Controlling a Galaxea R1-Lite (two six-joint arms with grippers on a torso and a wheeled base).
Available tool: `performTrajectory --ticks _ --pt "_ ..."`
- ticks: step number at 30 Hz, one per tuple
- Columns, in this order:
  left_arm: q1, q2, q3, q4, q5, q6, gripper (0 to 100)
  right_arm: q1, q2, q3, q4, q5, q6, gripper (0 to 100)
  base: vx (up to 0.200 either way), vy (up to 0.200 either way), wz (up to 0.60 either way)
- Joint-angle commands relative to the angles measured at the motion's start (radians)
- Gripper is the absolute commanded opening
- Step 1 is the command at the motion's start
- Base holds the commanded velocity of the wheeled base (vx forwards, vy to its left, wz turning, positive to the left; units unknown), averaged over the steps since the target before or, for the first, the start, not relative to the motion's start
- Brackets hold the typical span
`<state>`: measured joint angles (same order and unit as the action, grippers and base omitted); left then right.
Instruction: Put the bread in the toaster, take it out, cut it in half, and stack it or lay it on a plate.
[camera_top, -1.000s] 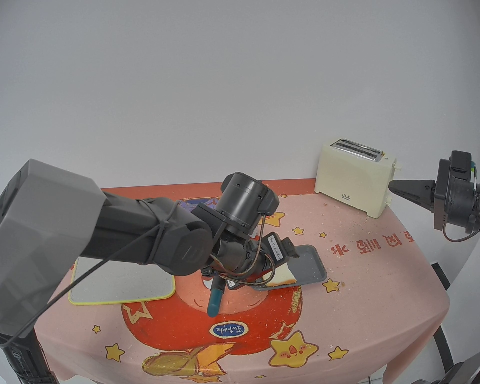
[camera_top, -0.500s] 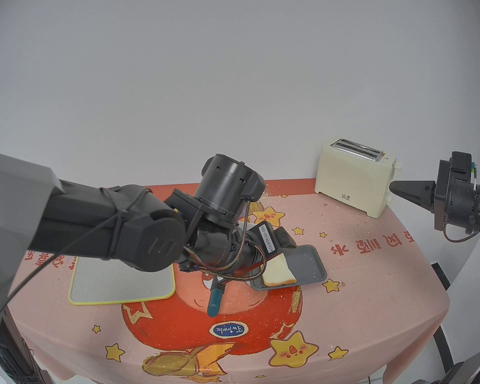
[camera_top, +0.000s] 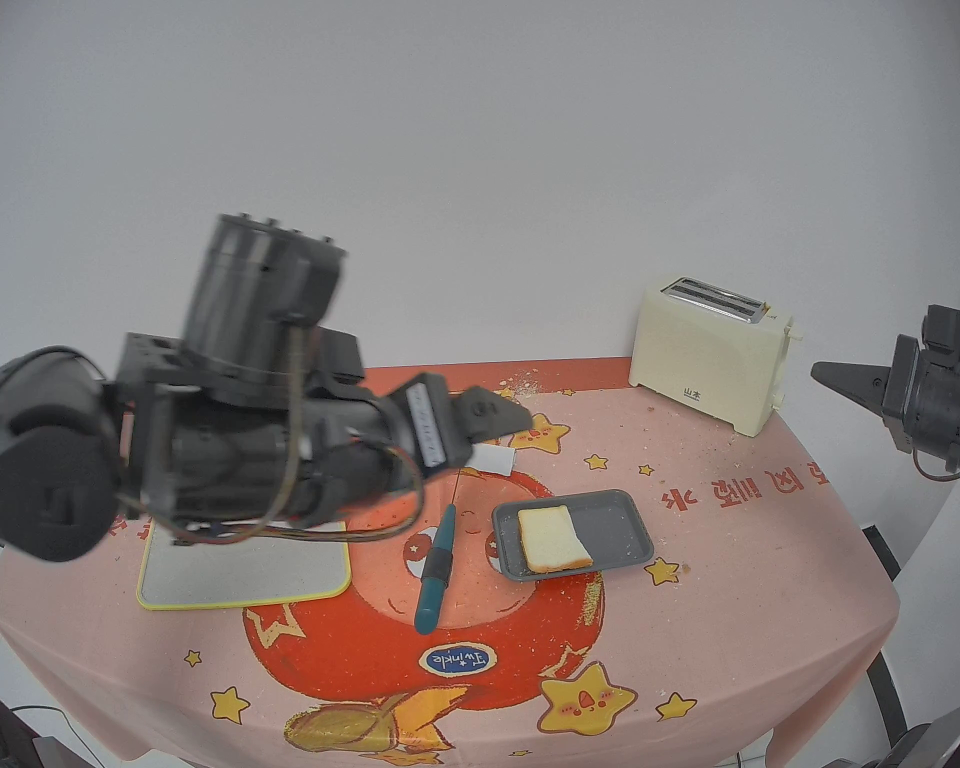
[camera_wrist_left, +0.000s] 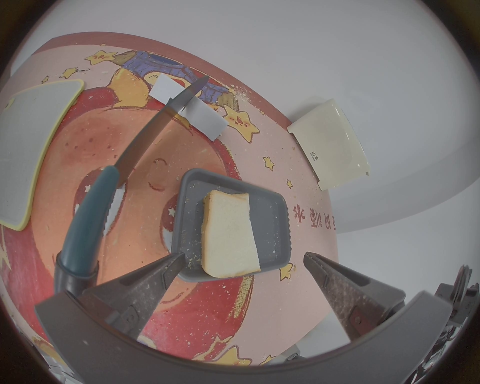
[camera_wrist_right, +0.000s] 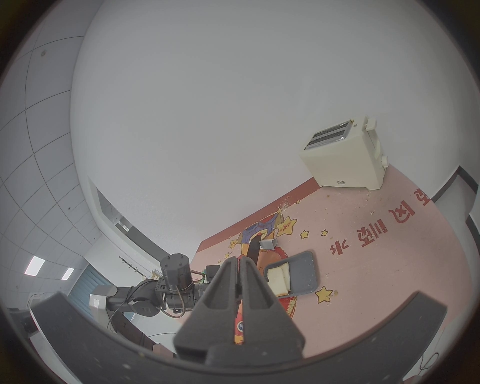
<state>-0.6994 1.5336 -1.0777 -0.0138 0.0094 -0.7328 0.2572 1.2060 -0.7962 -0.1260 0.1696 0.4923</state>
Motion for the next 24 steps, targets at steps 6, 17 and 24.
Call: performTrajectory --ticks 6,17,24 --pt "0.339 -0.794 0.605 -0.230 0.083 0.391 100 -0.164 -0.516 0.474 -0.119 -0.074 -0.333 0 0.000 0.000 0.00" --pt "0.454 -1.442 1.068 -0.140 0.049 0.558 100 -0.265 -1.108 0.796 -0.001 -0.076 -0.471 0 0.000 0.000 0.00" --pt "0.455 -1.422 1.078 -0.061 0.195 0.524 100 -0.259 -1.206 0.796 0.112 -0.228 -0.495 0 0.000 0.000 0.00"
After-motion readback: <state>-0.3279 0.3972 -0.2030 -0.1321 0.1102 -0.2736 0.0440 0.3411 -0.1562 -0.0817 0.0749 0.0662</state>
